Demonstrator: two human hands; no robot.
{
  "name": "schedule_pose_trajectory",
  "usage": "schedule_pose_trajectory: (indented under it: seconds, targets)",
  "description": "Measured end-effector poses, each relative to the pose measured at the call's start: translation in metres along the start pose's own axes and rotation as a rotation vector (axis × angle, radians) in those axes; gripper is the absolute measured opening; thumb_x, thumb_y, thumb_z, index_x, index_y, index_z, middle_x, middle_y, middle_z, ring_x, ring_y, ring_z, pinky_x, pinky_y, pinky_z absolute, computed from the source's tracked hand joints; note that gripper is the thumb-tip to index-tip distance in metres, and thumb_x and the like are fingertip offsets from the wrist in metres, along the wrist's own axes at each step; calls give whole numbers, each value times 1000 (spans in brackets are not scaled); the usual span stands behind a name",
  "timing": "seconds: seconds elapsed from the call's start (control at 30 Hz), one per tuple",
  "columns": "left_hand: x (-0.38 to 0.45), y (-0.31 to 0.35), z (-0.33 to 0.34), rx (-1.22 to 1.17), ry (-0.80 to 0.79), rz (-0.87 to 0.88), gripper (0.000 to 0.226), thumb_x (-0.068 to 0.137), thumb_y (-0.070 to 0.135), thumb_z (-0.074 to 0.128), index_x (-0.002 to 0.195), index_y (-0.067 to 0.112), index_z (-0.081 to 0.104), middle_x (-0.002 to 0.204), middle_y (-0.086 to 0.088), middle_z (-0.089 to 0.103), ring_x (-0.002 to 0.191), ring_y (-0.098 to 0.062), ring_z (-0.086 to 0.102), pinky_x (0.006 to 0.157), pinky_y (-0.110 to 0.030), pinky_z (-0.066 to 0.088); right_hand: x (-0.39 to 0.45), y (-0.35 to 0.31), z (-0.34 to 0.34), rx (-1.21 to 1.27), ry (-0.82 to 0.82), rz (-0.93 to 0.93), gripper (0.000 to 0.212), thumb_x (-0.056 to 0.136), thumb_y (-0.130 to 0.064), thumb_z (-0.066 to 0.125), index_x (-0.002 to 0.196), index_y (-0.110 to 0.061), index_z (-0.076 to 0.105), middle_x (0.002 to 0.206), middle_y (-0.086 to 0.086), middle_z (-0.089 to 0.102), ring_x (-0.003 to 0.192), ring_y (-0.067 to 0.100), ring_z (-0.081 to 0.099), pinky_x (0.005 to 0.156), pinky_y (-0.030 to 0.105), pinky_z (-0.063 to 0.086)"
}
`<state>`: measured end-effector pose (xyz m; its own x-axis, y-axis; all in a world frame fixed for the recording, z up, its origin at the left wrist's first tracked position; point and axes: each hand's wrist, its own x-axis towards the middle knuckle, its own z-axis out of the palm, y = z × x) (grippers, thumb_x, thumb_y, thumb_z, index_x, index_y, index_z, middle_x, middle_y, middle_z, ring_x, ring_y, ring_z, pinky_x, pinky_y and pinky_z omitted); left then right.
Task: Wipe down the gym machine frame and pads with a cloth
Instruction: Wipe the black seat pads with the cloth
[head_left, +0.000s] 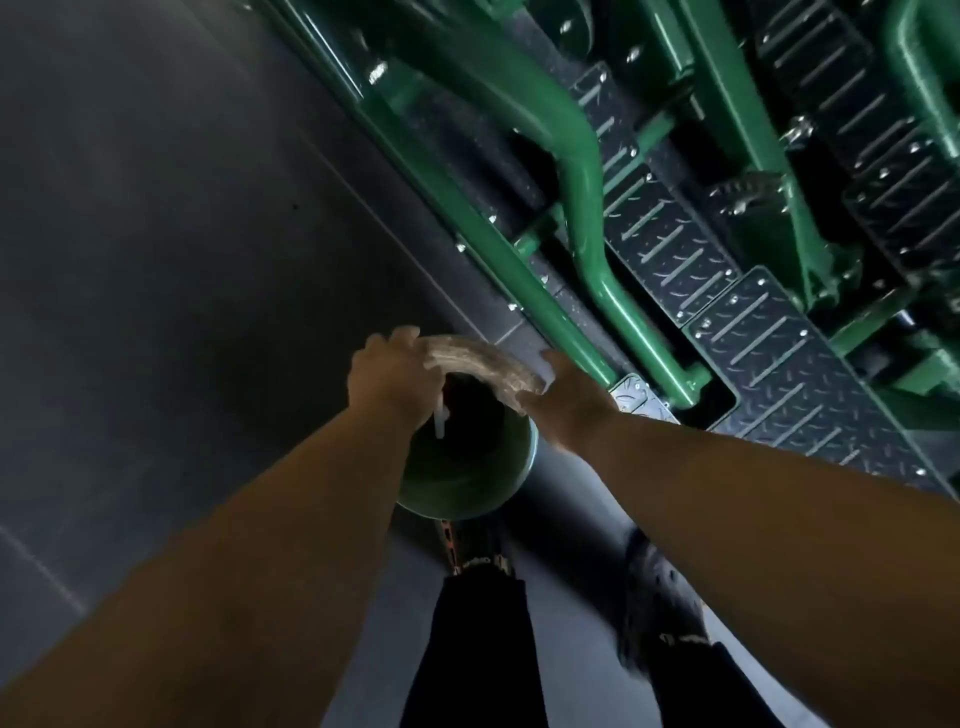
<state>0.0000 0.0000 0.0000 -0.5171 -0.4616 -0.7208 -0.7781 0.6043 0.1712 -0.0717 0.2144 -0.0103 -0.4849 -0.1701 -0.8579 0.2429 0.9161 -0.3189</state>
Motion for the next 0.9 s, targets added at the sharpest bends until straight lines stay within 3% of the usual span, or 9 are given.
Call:
schedule_pose_trajectory:
  seconds: [0.1,0.2,0.33,0.47,0.57,0.63,0.77,0.83,0.9]
  targets:
    - [13,3,9,243,28,62,58,100,40,56,155,30,43,142,-15,47,128,-38,48,104,-48,45,15,-4,4,-100,18,-87,64,92,-50,63,151,-35,43,143,8,63,111,33,69,96,44,57]
    - [18,1,15,310,118,113,34,101,30,54,133,25,63,122,-12,56,113,-34,54,87,-43,44,18,-6,7,-207,23,-137,42,97,-49,66,132,-25,63,125,8,71,108,33,68,91,37,55]
    - [11,-8,13,318,269,176,25,102,25,50,115,23,71,108,-8,58,103,-32,56,80,-41,42,12,-5,3,-269,141,-195,24,95,-45,66,107,-23,68,106,5,72,96,33,67,84,38,56]
    - [-15,-11,1,217,355,178,24,103,34,54,113,23,72,108,-7,59,100,-31,55,83,-42,46,-11,-13,-11,-269,192,-259,18,95,-38,60,100,-23,68,107,6,64,97,32,64,83,38,54]
    - [-46,-4,-18,128,379,172,25,99,37,61,116,22,72,121,-5,60,109,-32,54,93,-43,46,-43,-23,-31,-153,238,-296,19,89,-40,64,84,-22,59,99,2,63,87,28,62,75,36,53]
    - [-73,3,-36,49,378,201,23,97,37,63,112,21,72,125,-4,62,113,-31,57,95,-41,46,-71,-30,-48,8,232,-284,20,84,-37,67,81,-23,54,82,-4,63,74,23,61,66,34,51]
    - [-144,27,-86,-359,244,148,11,96,34,65,94,24,68,89,6,67,84,-20,65,66,-29,47,-137,-44,-95,446,195,-236,26,83,-18,74,76,-25,49,58,-11,51,52,11,46,50,28,40]
    - [-185,39,-111,-524,219,122,11,94,38,70,96,28,68,89,7,70,84,-15,66,70,-33,53,-175,-49,-123,590,202,-240,23,87,-9,74,82,-20,54,65,-5,54,55,13,48,47,25,41]
    - [-225,53,-134,-694,198,86,11,94,39,73,97,29,69,91,6,73,88,-18,69,75,-41,59,-215,-50,-153,688,195,-253,15,92,-6,71,90,-16,59,78,4,61,66,17,56,56,27,47]
